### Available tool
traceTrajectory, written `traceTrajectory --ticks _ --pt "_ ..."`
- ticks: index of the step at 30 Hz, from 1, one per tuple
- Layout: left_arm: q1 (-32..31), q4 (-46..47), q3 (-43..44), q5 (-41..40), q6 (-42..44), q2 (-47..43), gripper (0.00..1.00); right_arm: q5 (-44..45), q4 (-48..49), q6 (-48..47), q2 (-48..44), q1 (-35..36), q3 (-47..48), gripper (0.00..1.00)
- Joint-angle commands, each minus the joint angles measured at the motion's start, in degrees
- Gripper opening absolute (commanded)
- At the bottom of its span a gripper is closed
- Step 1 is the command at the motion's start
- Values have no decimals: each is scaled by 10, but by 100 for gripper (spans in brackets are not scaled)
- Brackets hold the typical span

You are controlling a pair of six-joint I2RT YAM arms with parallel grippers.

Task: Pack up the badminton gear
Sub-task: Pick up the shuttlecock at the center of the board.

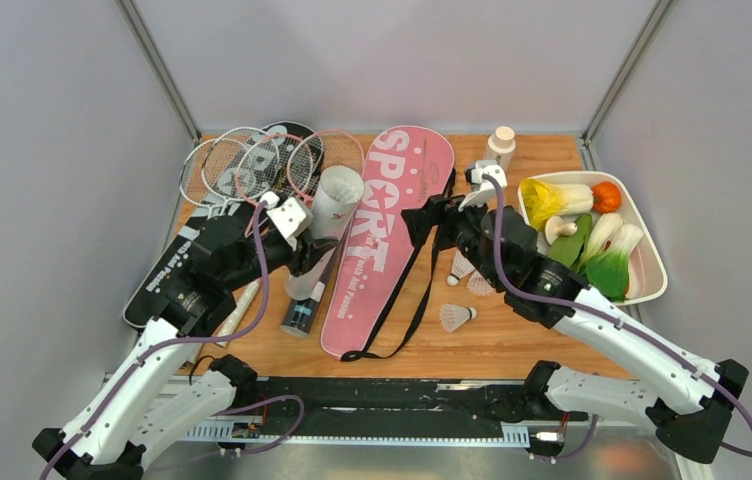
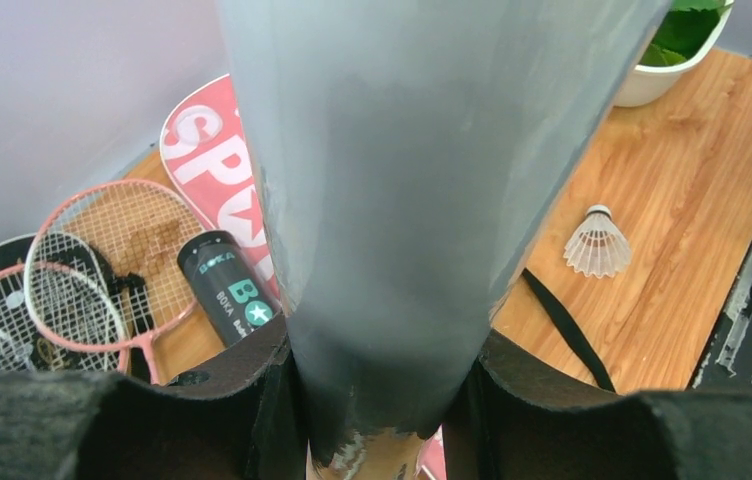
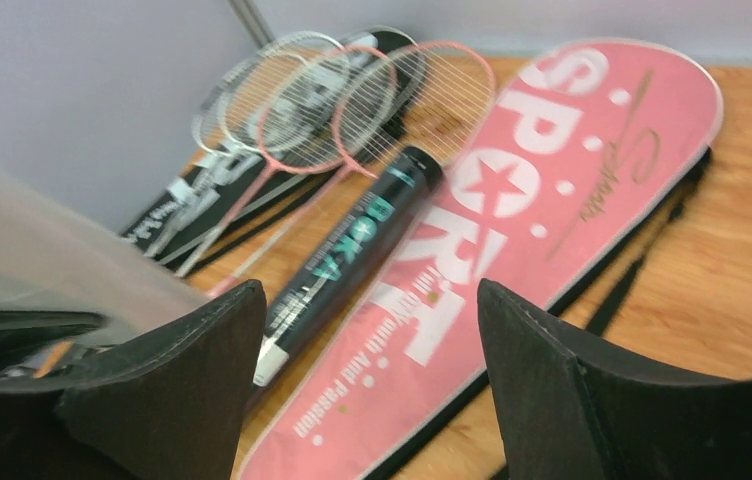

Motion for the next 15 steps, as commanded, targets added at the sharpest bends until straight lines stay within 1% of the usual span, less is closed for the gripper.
traceTrajectory --ticks 1,3,5,8,12,15 --pt "-2 3 45 -52 -2 -15 22 64 -94 39 29 -31 7 79" --pt "-2 -11 53 -76 -7 -22 22 89 -128 55 49 -47 2 76" --pt "-2 -25 56 -88 -4 -29 23 69 -139 63 55 -71 -20 73" --pt "-1 -50 56 -89 4 -39 23 30 -148 59 58 -120 -55 64" --pt "-1 -61 39 -60 5 -59 23 -132 -144 -11 86 -224 -80 65" --pt "-1 -63 18 -33 6 -67 24 -189 -144 -61 127 -284 -69 71"
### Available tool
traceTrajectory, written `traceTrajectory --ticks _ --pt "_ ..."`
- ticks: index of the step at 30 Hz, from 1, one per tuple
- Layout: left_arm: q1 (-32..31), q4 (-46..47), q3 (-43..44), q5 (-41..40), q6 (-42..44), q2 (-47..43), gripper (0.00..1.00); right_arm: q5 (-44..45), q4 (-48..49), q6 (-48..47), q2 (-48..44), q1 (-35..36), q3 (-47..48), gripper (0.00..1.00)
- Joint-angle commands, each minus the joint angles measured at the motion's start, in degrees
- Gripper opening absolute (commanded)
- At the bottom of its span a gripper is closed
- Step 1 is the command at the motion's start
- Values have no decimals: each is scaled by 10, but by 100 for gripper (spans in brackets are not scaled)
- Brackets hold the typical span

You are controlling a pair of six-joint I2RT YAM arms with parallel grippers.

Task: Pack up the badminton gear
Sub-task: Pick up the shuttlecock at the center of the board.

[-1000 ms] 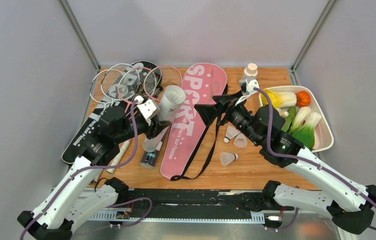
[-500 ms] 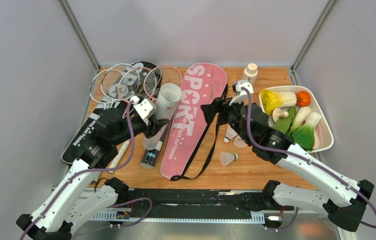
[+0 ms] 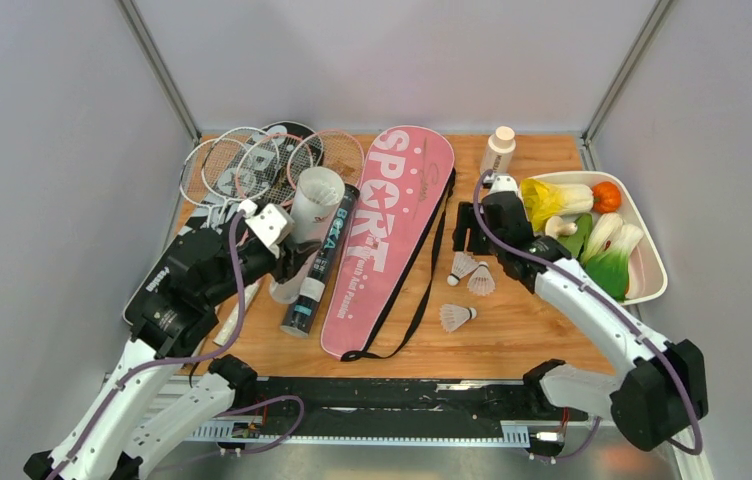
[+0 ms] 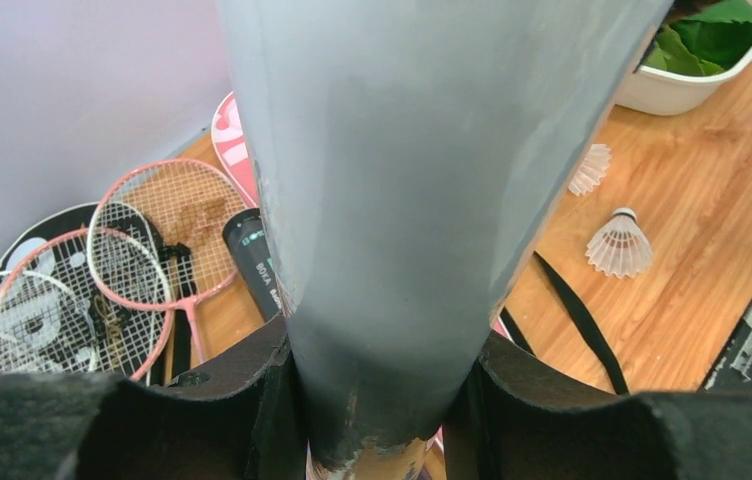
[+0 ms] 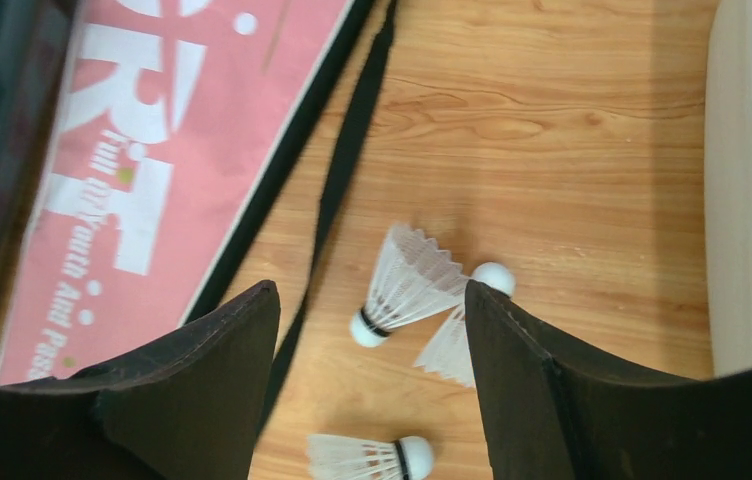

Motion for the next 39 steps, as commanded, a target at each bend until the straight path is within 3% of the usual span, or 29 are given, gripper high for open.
traceTrajectory --ticks 1,5,11,20,24,27,39 --pt "-1 5 -12 33 5 -16 24 -140 0 -82 54 -82 19 72" --pt "-1 8 -16 51 -5 -15 24 -224 -2 -111 125 -139 44 74" --pt "-1 23 -6 81 -24 -8 23 -317 -5 -162 226 -170 73 69" --pt "-1 37 -16 84 -41 -10 23 -361 -5 -186 275 -181 80 48" --pt "-1 44 -23 79 -42 -5 24 -362 -6 -187 267 -185 76 28" --pt "-1 47 -19 79 -43 3 24 -358 -6 -186 247 -186 78 1" --pt "-1 30 26 75 -59 65 24 -349 -13 -158 86 -181 206 0"
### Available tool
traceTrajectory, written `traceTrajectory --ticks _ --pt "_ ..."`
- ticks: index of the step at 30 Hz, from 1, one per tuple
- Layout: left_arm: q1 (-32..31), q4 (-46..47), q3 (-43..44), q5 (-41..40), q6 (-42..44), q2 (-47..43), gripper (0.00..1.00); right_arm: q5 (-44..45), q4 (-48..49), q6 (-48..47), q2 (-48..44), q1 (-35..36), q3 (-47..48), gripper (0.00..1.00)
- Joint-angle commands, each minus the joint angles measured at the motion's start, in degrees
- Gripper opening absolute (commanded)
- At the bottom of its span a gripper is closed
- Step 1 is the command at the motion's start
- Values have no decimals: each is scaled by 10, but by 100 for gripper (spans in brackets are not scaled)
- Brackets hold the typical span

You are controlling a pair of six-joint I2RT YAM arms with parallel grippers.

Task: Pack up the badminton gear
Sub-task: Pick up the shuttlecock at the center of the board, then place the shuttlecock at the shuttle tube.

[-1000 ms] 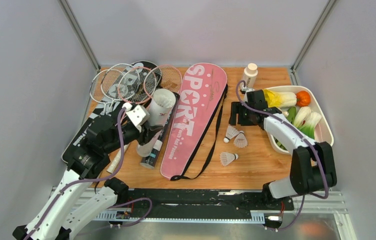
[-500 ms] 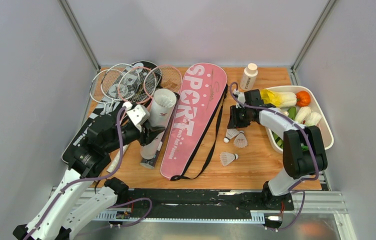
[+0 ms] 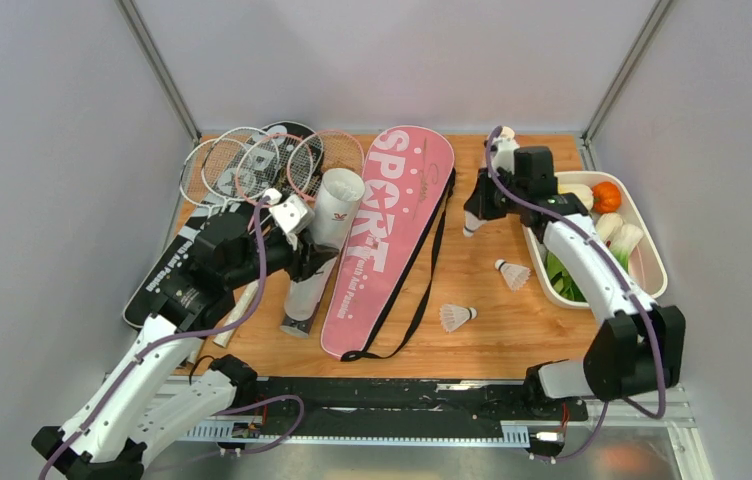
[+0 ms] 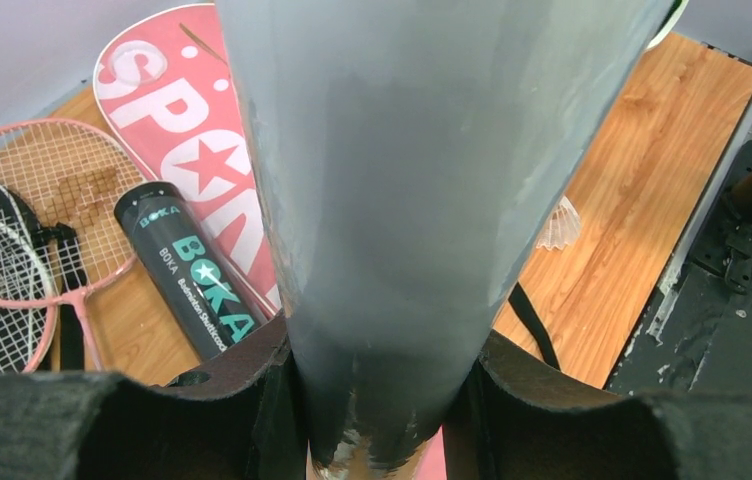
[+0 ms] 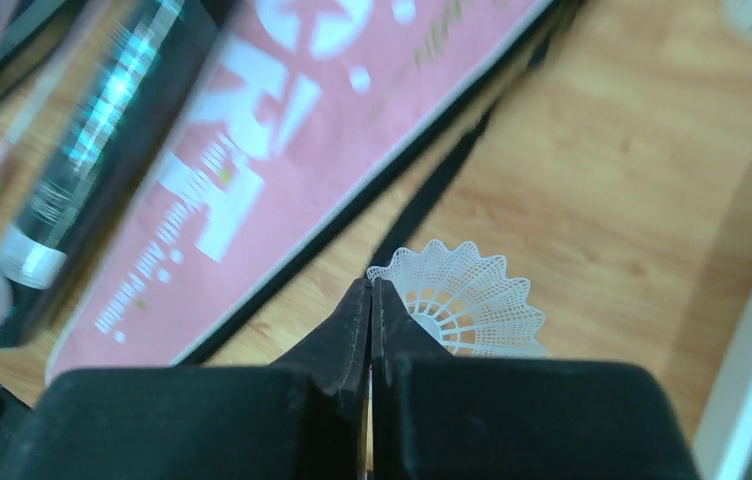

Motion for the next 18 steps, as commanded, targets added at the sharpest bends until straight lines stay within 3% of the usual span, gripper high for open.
traceTrajectory --ticks 1,10,18 --pt "-2 31 33 3 -15 14 24 -14 21 13 -90 7 84 0" --pt "-1 79 22 69 -60 71 25 -53 120 23 -182 98 186 0" --pt "-1 74 9 95 -54 94 26 -69 143 27 -167 213 238 0"
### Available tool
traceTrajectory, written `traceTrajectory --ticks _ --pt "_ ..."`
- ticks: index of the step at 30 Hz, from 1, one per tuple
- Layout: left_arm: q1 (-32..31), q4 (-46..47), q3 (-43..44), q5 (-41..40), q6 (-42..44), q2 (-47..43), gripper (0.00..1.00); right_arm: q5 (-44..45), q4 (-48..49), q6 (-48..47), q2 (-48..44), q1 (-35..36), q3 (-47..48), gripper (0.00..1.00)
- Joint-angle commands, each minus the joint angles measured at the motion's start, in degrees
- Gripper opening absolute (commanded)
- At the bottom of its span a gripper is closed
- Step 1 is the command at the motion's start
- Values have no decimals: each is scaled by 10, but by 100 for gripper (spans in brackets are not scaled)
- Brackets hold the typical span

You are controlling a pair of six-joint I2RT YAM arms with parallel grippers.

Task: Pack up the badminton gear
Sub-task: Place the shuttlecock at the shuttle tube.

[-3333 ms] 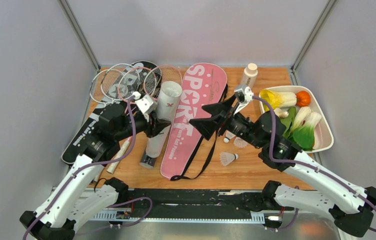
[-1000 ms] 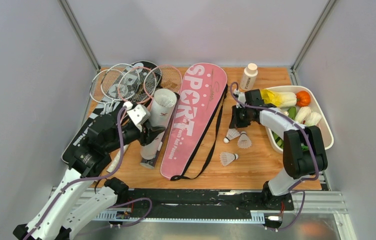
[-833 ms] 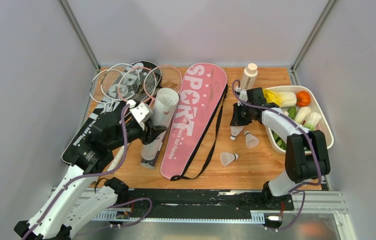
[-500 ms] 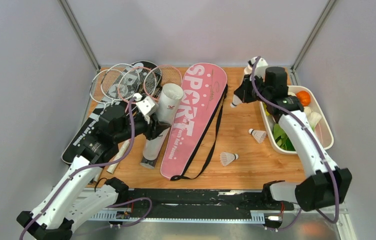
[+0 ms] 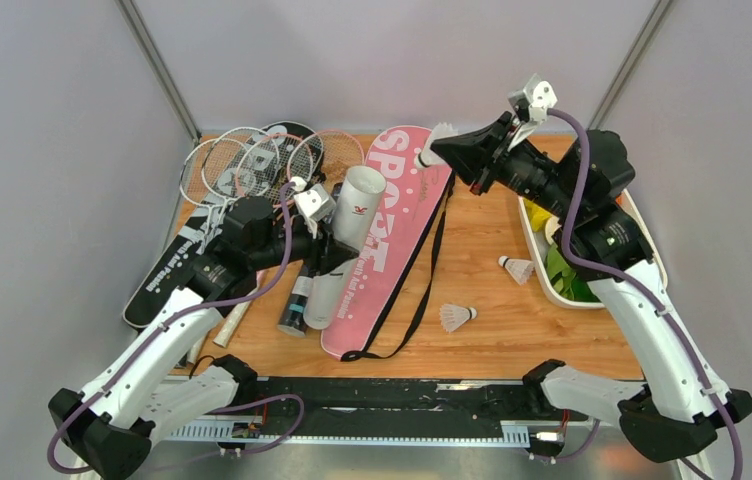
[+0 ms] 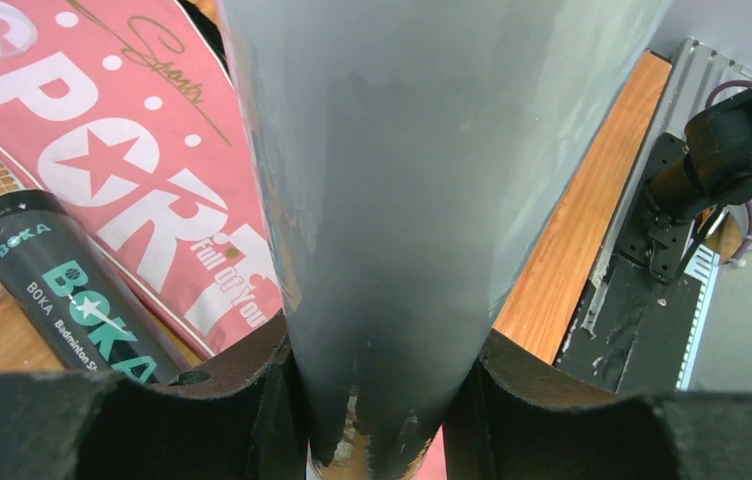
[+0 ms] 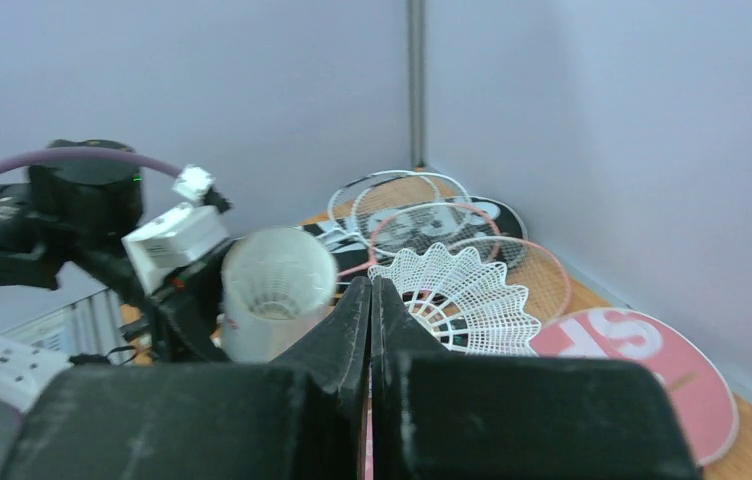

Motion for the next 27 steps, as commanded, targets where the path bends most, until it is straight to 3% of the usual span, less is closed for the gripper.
traceTrajectory --ticks 1,11,23,27 --pt "-1 21 3 24 -3 -1 27 -9 33 5 15 62 21 0" --pt "-1 2 -1 22 6 5 28 -2 41 -19 82 160 77 0" --pt "-1 22 -22 23 83 -33 27 -2 -64 7 113 167 69 0" --pt "-2 34 -22 28 94 -35 27 -15 -79 19 113 167 56 12"
